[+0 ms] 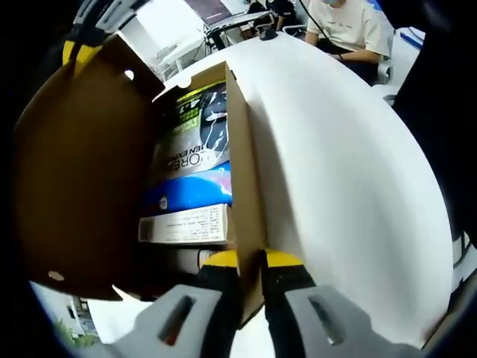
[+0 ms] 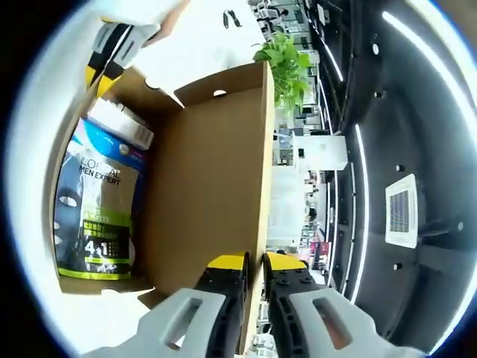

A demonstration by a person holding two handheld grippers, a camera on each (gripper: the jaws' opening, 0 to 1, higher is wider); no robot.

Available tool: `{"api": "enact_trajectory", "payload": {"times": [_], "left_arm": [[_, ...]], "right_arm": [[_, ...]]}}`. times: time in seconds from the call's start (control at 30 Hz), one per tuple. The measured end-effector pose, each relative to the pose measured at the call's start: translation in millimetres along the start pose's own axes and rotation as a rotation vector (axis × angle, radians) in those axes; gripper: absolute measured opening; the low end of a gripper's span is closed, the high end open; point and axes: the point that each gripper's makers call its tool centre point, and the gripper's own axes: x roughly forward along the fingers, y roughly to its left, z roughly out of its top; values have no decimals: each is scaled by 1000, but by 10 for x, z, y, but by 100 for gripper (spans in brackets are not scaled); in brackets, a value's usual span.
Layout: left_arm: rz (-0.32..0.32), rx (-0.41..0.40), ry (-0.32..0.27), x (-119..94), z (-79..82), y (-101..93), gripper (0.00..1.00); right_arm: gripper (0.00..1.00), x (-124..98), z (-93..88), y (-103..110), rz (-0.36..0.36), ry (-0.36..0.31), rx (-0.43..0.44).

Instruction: Operate the shoe box by opening the lid, removing the specified soft item, and placing it in the target area until the item is outside and the box remains undamaged.

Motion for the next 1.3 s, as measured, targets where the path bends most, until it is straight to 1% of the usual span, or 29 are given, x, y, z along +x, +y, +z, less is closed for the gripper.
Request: {"api": "enact_trajectory", "payload": {"times": [0.1,0.13,0.2,0.33,0.5,0.67,0.8,0.87,0.9,1.03,1.2,1.3], "left_arm": [[-2,-7,-1,4,-2,1,8],[-1,-10,-1,6,-7,9,8],[-3,-9,-2,6,-9,12,8],[-10,-17,-13,0,-9,13,7],[-17,-30,-20,-2,-5,25,7],[-11,-32,-9,-4,-5,31,7],[-9,-45,-7,-8,-8,40,7],[-6,-43,-4,-12,-11,36,7],[-5,-43,-1,-15,-13,34,7],[-6,-38,-2,-22,-14,31,7],[-8,-36,-6,-33,-1,-6,7],[-12,-36,-12,-45,22,-52,7]], "right_arm": [[6,125,-45,-42,80,-7,29],[6,140,-53,-49,88,-6,32],[6,218,-76,-68,126,-9,55],[5,369,-111,-103,190,-11,74],[4,518,-155,-125,238,-18,95],[4,578,-166,-122,299,-31,135],[4,637,-179,-118,341,-31,140],[4,689,-193,-108,378,-32,164],[4,714,-195,-104,392,-31,178],[4,848,-222,-81,453,-9,169],[4,1021,-268,-21,566,6,200],[4,1087,-286,4,591,12,199]]}}
